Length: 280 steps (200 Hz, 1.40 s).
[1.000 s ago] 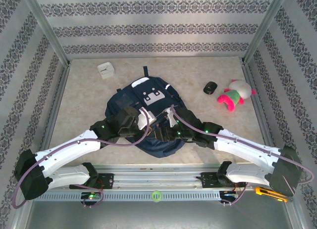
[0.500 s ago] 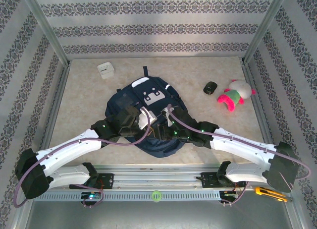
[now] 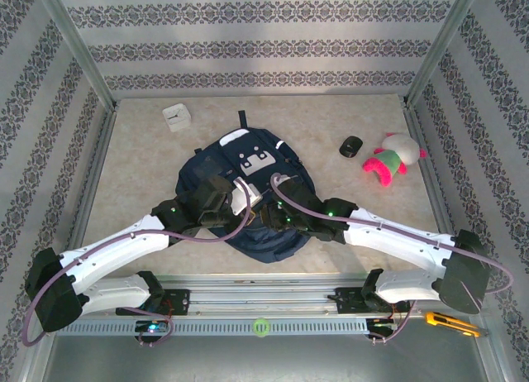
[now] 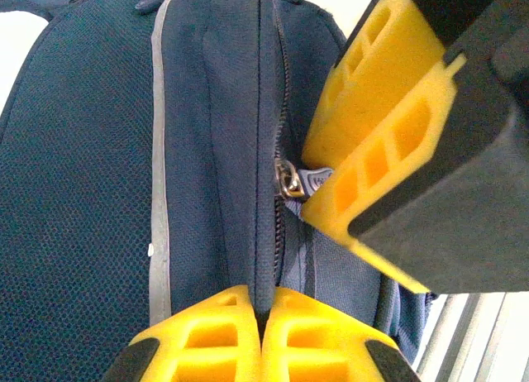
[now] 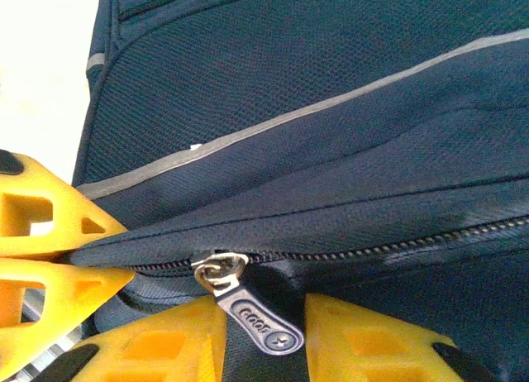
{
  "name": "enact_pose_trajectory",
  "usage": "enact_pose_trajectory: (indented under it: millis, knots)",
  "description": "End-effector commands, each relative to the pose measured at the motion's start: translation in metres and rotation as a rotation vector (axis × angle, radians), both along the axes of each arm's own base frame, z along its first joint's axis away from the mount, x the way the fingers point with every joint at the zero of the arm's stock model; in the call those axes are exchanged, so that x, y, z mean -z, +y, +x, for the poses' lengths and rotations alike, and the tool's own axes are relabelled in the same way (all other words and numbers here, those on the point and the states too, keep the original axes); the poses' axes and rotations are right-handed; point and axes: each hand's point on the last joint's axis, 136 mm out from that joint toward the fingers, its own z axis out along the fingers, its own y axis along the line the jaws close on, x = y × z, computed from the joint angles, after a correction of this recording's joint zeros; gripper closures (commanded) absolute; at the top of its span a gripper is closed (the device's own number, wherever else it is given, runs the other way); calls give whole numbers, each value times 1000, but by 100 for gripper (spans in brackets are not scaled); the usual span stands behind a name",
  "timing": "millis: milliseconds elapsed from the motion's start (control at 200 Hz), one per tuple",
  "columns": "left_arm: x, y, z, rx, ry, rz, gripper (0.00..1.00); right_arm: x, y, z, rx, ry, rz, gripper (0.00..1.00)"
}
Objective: Pack the student bag
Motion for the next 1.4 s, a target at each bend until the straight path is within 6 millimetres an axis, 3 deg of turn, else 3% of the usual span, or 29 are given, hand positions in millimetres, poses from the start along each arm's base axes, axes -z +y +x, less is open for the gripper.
enact_pose_trajectory:
  millis: [0,110,315,445,585,754,894,1189,1239,1334,1394]
  knots:
    - [-57,-28,7,47,-113,-171,100,-3,5,3,-7,-7,-12,61]
    - [-57,-29,7,52,-109,-174,100,-1,4,6,-3,-10,-50,62]
    - [-47,-23,8,38,-115,-131,100,-9,-11,7,-7,-29,-87,91]
    - [-29,-15,7,48,-122,-68,100,-11,-7,-6,-131,102,70,100]
    - [-21,-18,1,89,-106,-64,100,-16,2,-20,-262,194,177,100]
    - [-25,-26,-2,118,-93,-93,100,-4,-2,-14,-251,226,142,100]
    - [-28,-28,-2,126,-94,-101,100,2,-5,-6,-205,182,71,86]
    - [-34,-30,-3,134,-95,-124,100,6,-8,11,-121,93,19,78]
    - [-35,-31,-3,134,-97,-124,100,6,-9,13,-110,85,13,81]
    - [-30,-25,-1,123,-106,-82,100,4,-17,16,-88,60,-16,100]
    - [-24,-17,1,111,-117,-33,100,-1,-25,16,-82,50,-14,100]
